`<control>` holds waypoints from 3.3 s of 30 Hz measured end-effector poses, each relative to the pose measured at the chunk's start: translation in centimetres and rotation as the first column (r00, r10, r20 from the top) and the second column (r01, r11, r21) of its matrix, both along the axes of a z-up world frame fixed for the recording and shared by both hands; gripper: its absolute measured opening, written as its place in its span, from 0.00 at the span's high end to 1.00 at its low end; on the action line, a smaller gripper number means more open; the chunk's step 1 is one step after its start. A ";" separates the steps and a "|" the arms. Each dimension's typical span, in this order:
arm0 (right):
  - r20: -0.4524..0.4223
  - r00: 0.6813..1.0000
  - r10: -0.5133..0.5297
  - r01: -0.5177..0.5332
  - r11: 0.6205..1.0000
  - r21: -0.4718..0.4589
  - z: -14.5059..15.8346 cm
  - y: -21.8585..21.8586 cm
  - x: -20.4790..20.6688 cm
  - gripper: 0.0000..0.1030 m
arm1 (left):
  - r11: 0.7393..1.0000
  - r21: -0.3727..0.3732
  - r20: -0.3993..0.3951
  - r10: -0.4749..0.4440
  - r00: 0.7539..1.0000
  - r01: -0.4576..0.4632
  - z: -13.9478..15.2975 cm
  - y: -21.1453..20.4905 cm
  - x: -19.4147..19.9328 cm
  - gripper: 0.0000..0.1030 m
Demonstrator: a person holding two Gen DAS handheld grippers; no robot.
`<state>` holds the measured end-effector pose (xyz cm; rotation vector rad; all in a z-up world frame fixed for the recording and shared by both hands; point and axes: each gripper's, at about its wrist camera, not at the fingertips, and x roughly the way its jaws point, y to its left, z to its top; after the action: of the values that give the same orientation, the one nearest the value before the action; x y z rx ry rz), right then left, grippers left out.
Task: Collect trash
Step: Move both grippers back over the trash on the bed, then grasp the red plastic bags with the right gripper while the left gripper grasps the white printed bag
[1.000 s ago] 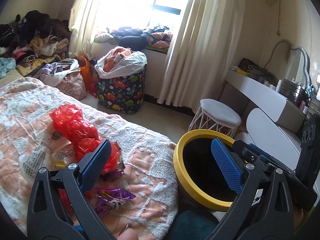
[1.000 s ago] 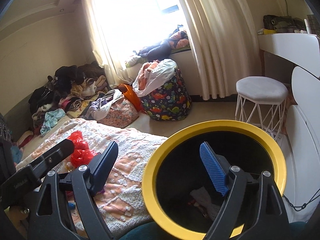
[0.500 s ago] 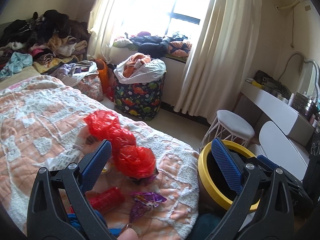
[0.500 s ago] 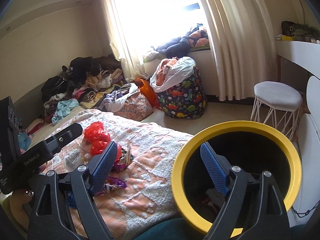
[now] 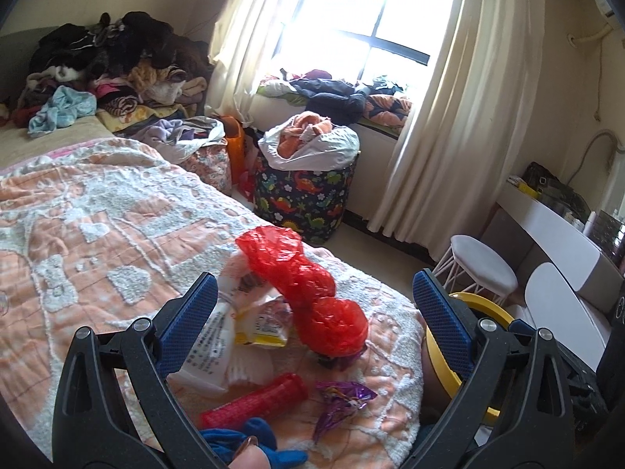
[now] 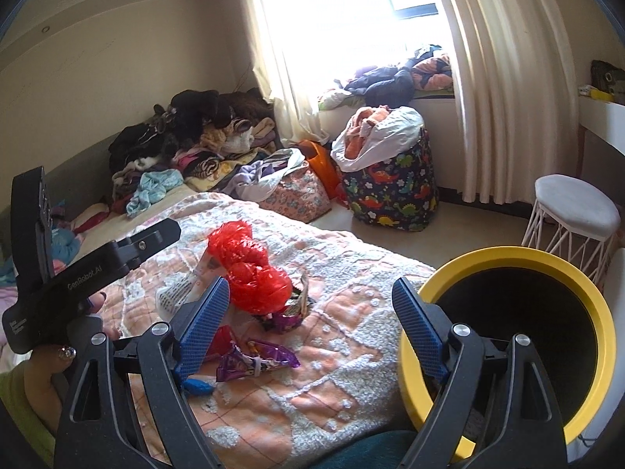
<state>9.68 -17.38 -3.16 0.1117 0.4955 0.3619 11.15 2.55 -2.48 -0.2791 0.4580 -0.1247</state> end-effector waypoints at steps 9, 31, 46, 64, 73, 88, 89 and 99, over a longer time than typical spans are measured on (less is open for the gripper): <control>-0.030 0.998 0.057 -0.058 0.998 -0.031 -0.4 2.5 1.2 0.20 | 0.998 -0.023 -0.015 0.061 0.998 -0.061 -0.6 2.6 0.0 0.11; -0.139 0.983 0.123 -0.131 0.990 -0.051 -2.6 6.6 5.9 0.20 | 0.978 -0.125 -0.177 0.146 0.973 -0.170 -5.7 8.9 1.1 0.11; -0.225 0.965 0.136 -0.147 0.989 -0.031 -4.5 8.9 10.4 0.20 | 0.975 -0.185 -0.234 0.076 0.969 -0.121 -7.8 8.4 1.7 0.15; -0.268 0.944 0.193 -0.197 0.980 0.012 -6.6 9.8 10.2 0.57 | 0.984 -0.156 -0.261 0.041 0.965 -0.084 -8.8 7.4 2.1 0.41; -0.224 0.959 0.175 -0.164 0.984 0.068 -5.2 7.8 8.5 0.60 | 0.988 -0.139 -0.244 0.028 0.969 -0.063 -8.1 7.1 2.1 0.52; -0.203 0.966 0.159 -0.142 0.985 0.097 -3.9 5.4 6.3 0.60 | 0.981 -0.184 -0.188 0.022 0.982 -0.057 -5.6 7.4 1.5 0.66; -0.201 0.967 0.156 -0.139 0.986 0.098 -3.8 5.2 6.2 0.60 | 0.982 -0.181 -0.181 0.020 0.983 -0.054 -5.4 7.3 1.4 0.66; -0.183 0.977 0.109 -0.088 0.989 0.118 -3.2 3.1 5.3 0.60 | 0.984 -0.176 -0.121 -0.021 0.992 -0.001 -3.1 6.0 0.8 0.67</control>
<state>14.99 -14.30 -6.35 0.2294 0.6704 0.4783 11.97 8.51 -5.62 -0.4599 0.5718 -0.1588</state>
